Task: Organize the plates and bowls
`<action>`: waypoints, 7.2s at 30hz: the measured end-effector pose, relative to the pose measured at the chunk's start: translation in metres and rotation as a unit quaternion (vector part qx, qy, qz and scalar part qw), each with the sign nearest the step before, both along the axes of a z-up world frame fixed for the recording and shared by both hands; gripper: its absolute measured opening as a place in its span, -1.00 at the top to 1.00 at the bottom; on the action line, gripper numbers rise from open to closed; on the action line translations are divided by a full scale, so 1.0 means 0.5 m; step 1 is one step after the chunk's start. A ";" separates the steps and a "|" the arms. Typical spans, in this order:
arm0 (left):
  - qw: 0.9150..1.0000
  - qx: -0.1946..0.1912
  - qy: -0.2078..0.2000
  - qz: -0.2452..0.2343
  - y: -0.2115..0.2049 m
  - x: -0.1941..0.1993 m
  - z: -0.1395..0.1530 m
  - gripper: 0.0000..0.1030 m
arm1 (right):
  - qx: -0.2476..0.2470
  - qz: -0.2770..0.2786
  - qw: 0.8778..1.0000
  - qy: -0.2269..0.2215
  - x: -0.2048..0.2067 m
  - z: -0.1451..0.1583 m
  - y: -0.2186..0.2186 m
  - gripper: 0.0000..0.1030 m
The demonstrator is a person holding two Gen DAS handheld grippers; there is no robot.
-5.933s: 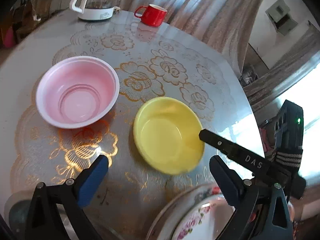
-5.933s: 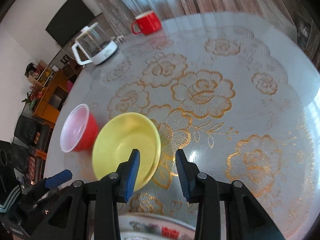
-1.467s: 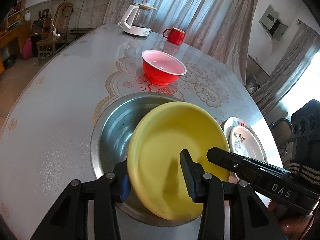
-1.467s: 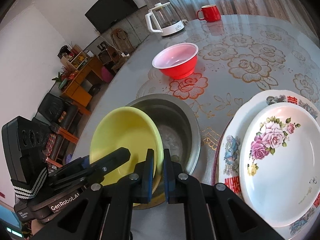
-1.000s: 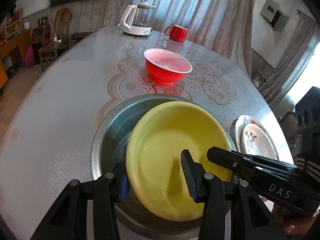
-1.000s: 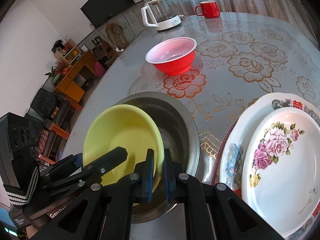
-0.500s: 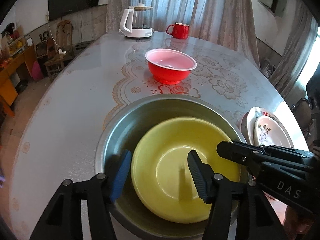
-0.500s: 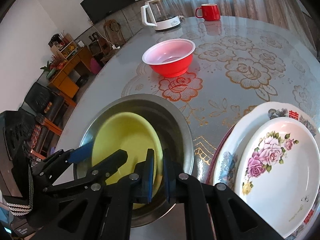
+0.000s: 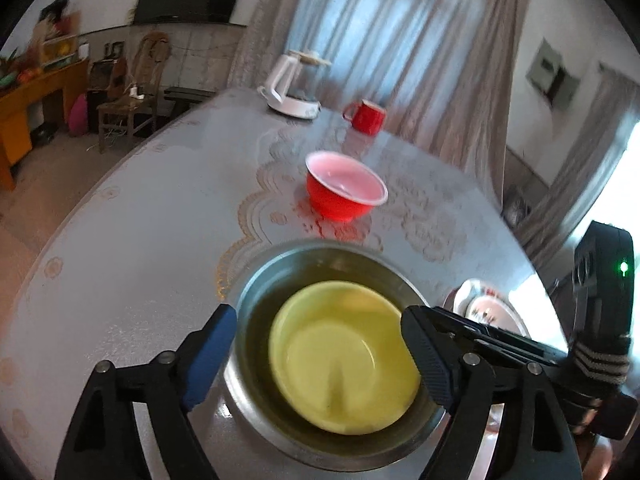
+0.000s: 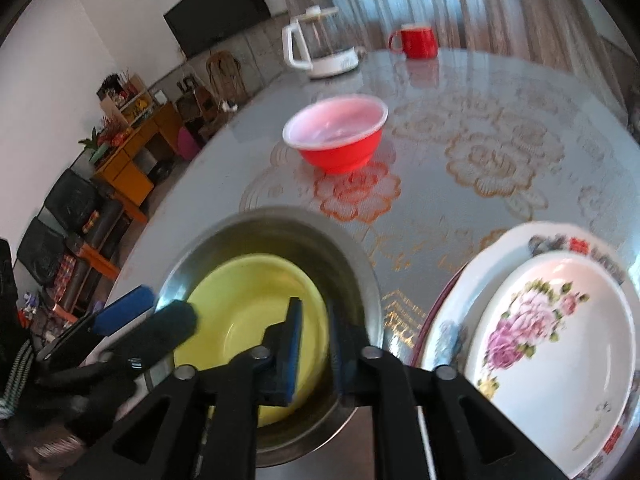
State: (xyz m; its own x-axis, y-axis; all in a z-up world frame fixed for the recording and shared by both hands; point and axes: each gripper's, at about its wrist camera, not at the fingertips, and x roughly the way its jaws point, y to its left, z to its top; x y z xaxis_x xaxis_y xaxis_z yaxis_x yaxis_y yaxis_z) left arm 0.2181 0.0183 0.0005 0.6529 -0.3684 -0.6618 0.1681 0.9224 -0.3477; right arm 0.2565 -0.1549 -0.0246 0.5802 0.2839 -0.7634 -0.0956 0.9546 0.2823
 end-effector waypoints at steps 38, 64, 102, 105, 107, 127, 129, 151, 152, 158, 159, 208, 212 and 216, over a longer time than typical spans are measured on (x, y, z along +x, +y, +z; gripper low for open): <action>0.998 0.062 0.007 0.010 -0.004 0.001 -0.002 -0.78 | 0.037 0.018 0.999 0.015 -0.012 0.020 -0.021 0.62; 0.998 0.016 0.065 0.006 0.041 0.207 0.017 -0.85 | 0.069 -0.031 0.995 0.060 0.223 0.022 -0.117 0.30; 0.989 0.029 0.105 -0.100 -0.113 0.440 -0.067 0.45 | 0.084 -0.031 0.991 0.096 0.407 -0.072 -0.110 0.87; 0.990 0.034 0.092 -0.106 -0.116 0.427 -0.057 0.45 | 0.088 -0.030 0.992 0.091 0.395 -0.065 -0.113 0.87; 0.990 0.040 0.086 -0.108 -0.118 0.416 -0.048 0.46 | 0.093 -0.029 0.991 0.087 0.386 -0.060 -0.115 0.87; 0.995 0.032 0.027 -0.095 -0.105 0.238 0.038 0.45 | 0.127 -0.025 0.990 0.051 0.235 0.033 -0.121 0.87; 0.995 0.029 0.021 -0.092 -0.102 0.217 0.042 0.45 | 0.136 -0.025 0.989 0.049 0.216 0.036 -0.121 0.87; 0.996 0.049 -0.026 -0.069 -0.087 0.076 0.052 0.40 | 0.161 -0.020 0.986 0.026 0.071 0.049 -0.097 0.83; 0.996 0.052 -0.027 -0.068 -0.087 0.074 0.052 0.40 | 0.164 -0.019 0.986 0.027 0.066 0.048 -0.097 0.83; 0.995 0.060 -0.035 -0.065 -0.084 0.051 0.055 0.35 | 0.174 -0.017 0.984 0.026 0.038 0.043 -0.092 0.83; 0.995 0.060 -0.036 -0.065 -0.084 0.049 0.055 0.35 | 0.175 -0.016 0.984 0.027 0.033 0.043 -0.091 0.83; 0.993 0.092 0.022 -0.071 -0.063 0.017 -0.028 0.24 | 0.146 -0.009 0.986 0.080 -0.021 -0.020 -0.033 0.73; 0.992 0.103 0.026 -0.072 -0.064 0.024 -0.037 0.23 | 0.138 -0.007 0.986 0.090 -0.010 -0.030 -0.025 0.67; 0.991 0.111 0.023 -0.069 -0.065 0.032 -0.036 0.22 | 0.136 -0.009 0.986 0.092 -0.004 -0.035 -0.025 0.67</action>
State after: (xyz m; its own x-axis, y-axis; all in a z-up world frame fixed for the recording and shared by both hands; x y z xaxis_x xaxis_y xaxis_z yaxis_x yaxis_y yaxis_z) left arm 0.2342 -0.0142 -0.0177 0.5736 -0.2937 -0.7647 0.2860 0.9466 -0.1490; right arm 0.2546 -0.1674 -0.0422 0.4466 0.4831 -0.7531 -0.0025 0.8424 0.5388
